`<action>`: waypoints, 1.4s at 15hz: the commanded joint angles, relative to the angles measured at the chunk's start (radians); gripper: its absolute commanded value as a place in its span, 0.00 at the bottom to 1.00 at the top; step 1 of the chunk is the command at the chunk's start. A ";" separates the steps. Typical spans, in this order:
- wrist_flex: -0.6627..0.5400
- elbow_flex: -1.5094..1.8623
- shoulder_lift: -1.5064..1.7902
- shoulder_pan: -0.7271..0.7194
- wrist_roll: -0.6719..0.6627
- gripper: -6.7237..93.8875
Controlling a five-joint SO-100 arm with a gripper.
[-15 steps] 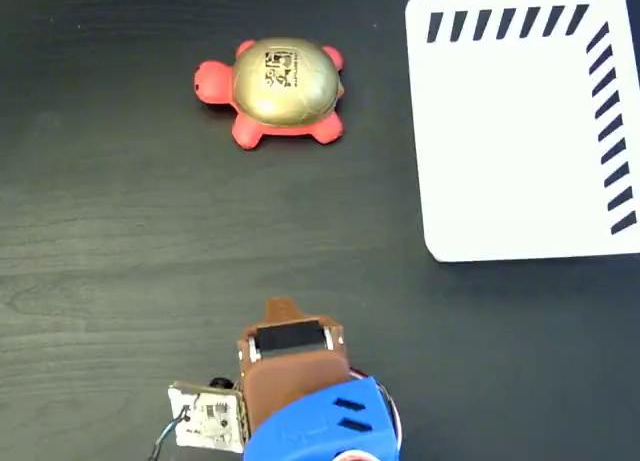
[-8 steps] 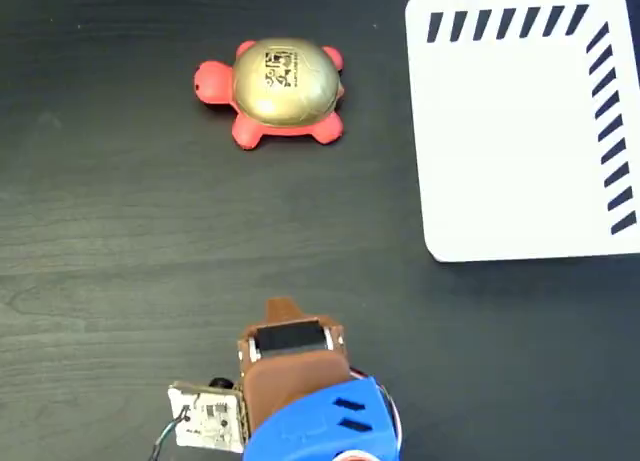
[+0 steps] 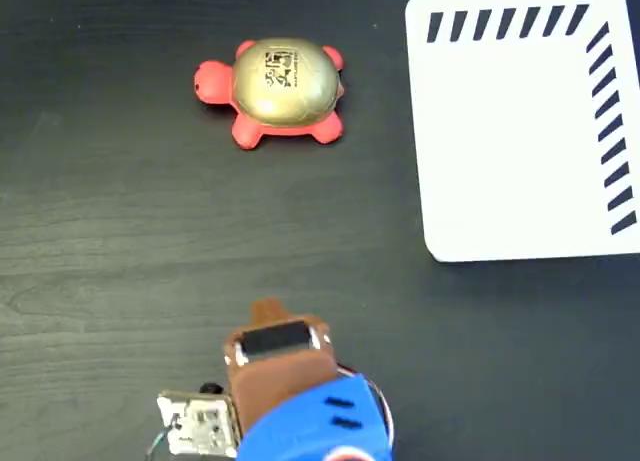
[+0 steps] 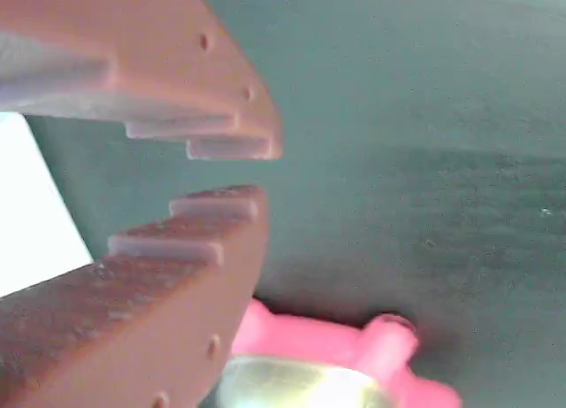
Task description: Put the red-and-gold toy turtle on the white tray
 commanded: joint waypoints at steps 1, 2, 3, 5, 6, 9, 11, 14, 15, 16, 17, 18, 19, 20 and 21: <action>-0.106 -0.199 -0.342 0.031 0.012 0.06; -0.106 -0.348 -0.520 0.061 0.000 0.06; -0.083 -0.503 -0.676 0.084 -0.020 0.06; -0.005 -0.793 -0.948 0.121 -0.055 0.06; 0.051 -0.943 -1.077 0.138 -0.067 0.06; 0.187 -1.361 -1.402 0.167 -0.087 0.06; 0.238 -1.589 -1.609 0.169 -0.064 0.06; 0.272 -1.852 -1.847 0.175 -0.031 0.06; 0.305 -1.930 -1.910 0.175 -0.028 0.07; 0.342 -1.991 -1.954 0.175 -0.026 0.13; 0.367 -2.022 -1.973 0.175 -0.028 0.23; 0.394 -2.034 -1.979 0.175 -0.037 0.34; 0.417 -2.036 -1.979 0.175 -0.052 0.46; 0.433 -2.036 -1.979 0.173 -0.061 0.51; 0.440 -2.036 -1.982 0.175 -0.071 0.54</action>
